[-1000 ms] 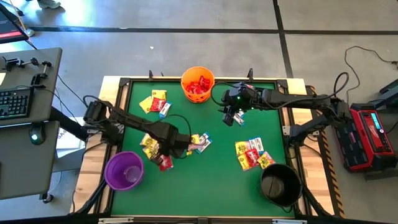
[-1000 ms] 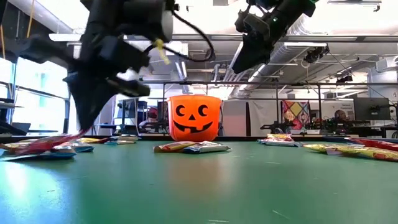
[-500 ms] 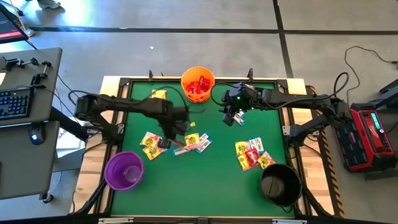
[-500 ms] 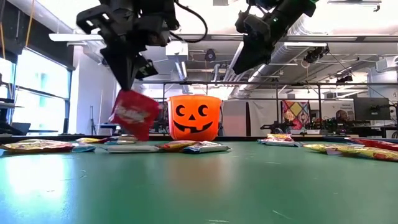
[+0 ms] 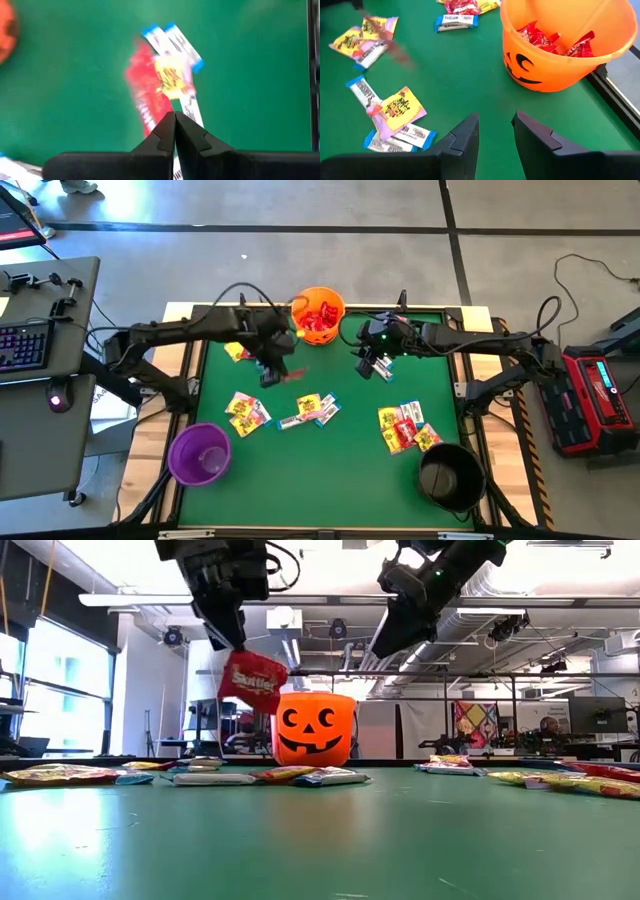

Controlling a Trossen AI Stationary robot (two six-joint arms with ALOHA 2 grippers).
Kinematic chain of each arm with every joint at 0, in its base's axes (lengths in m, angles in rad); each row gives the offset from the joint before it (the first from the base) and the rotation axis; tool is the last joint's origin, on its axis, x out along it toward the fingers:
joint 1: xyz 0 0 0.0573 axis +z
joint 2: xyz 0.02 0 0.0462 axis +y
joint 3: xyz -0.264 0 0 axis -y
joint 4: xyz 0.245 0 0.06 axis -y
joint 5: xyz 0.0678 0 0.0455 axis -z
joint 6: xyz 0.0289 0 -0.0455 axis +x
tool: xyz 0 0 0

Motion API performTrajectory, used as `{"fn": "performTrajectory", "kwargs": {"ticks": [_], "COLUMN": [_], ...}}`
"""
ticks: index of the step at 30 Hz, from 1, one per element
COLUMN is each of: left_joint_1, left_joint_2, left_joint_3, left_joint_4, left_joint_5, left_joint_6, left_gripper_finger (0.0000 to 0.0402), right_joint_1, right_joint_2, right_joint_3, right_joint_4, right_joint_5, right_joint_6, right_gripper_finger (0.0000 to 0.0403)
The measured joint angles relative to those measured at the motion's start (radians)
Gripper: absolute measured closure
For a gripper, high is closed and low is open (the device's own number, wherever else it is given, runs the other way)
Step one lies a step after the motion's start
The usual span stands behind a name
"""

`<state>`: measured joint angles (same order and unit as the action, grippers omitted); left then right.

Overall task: Sort candy by brand, put in halloween buckets
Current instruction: Put the red candy into the orange bucket

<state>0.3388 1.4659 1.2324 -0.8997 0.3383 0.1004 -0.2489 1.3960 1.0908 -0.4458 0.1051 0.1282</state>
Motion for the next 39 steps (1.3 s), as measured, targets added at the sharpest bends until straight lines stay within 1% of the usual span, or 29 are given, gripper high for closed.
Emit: {"fn": "performTrajectory", "kwargs": {"ticks": [2, 7, 10, 14, 18, 21, 26, 32, 35, 39], "left_joint_1": [0.040, 0.148, 0.200, 0.271, 0.326, 0.347, 0.370, 0.365, 0.362, 0.361], "left_joint_2": [-0.008, -0.007, 0.004, 0.053, 0.132, 0.203, 0.314, 0.400, 0.417, 0.420], "left_joint_3": [0.000, 0.023, 0.056, 0.125, 0.209, 0.279, 0.348, 0.359, 0.360, 0.360], "left_joint_4": [0.023, 0.122, 0.218, 0.273, 0.278, 0.291, 0.267, 0.252, 0.253, 0.254], "left_joint_5": [0.004, 0.071, 0.083, 0.081, 0.074, 0.075, 0.074, 0.066, 0.028, -0.026], "left_joint_6": [-0.026, -0.138, -0.194, -0.228, -0.181, -0.149, -0.091, -0.020, 0.009, 0.044], "left_gripper_finger": [0.0401, 0.0401, 0.0401, 0.0401, 0.0401, 0.0401, 0.0401, 0.0401, 0.0401, 0.0401], "right_joint_1": [0.000, 0.000, 0.000, -0.002, -0.006, -0.006, -0.006, -0.006, -0.006, -0.006], "right_joint_2": [0.000, 0.000, 0.000, 0.000, 0.000, 0.000, 0.000, 0.000, 0.000, 0.000], "right_joint_3": [0.000, 0.000, 0.000, 0.000, 0.000, 0.000, 0.000, 0.000, 0.000, 0.000], "right_joint_4": [0.002, 0.002, 0.002, 0.003, 0.003, 0.003, 0.003, 0.003, 0.003, 0.003], "right_joint_5": [0.000, 0.005, 0.036, 0.048, 0.050, 0.080, 0.087, 0.106, 0.132, 0.135], "right_joint_6": [0.012, 0.052, 0.058, 0.078, 0.106, 0.123, 0.162, 0.189, 0.189, 0.189], "right_gripper_finger": [0.0292, 0.0292, 0.0292, 0.0292, 0.0292, 0.0292, 0.0292, 0.0292, 0.0292, 0.0292]}}
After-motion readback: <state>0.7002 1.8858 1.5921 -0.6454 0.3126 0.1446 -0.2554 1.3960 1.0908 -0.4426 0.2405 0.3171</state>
